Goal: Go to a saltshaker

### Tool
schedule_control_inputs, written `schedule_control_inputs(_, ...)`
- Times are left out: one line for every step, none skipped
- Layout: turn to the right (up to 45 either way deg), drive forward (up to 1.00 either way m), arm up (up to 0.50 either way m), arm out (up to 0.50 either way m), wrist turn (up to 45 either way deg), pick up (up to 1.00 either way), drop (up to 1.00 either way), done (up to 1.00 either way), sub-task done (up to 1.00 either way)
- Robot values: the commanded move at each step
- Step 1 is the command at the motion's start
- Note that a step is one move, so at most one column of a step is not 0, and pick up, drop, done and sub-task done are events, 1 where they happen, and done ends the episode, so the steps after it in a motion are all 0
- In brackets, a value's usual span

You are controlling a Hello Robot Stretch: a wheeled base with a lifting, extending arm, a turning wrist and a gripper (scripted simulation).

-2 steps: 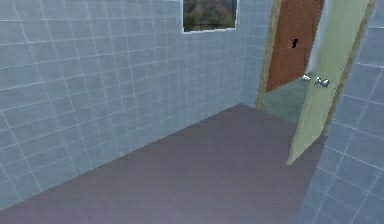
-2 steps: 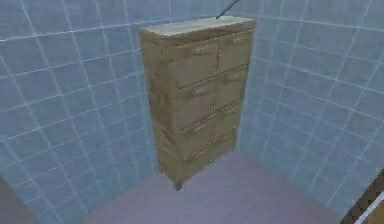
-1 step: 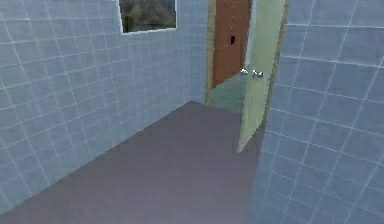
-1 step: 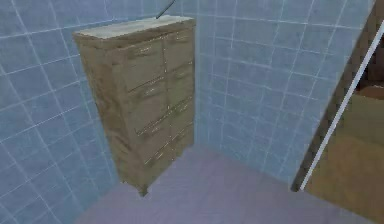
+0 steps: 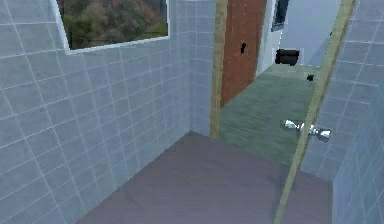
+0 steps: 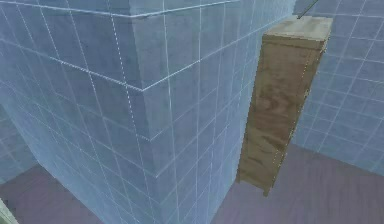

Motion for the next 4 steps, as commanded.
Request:
schedule_control_inputs(3.0, 0.00, 0.00, 0.00, 0.0, 0.00, 0.00, 0.00, 0.00)
schedule_control_inputs(0.0, 0.95, 0.00, 0.00, 0.0, 0.00, 0.00, 0.00, 0.00)
schedule_control_inputs(30.0, 0.00, 0.00, 0.00, 0.0, 0.00, 0.00, 0.00, 0.00)
schedule_control_inputs(0.0, 1.00, 0.00, 0.00, 0.0, 0.00, 0.00, 0.00, 0.00)
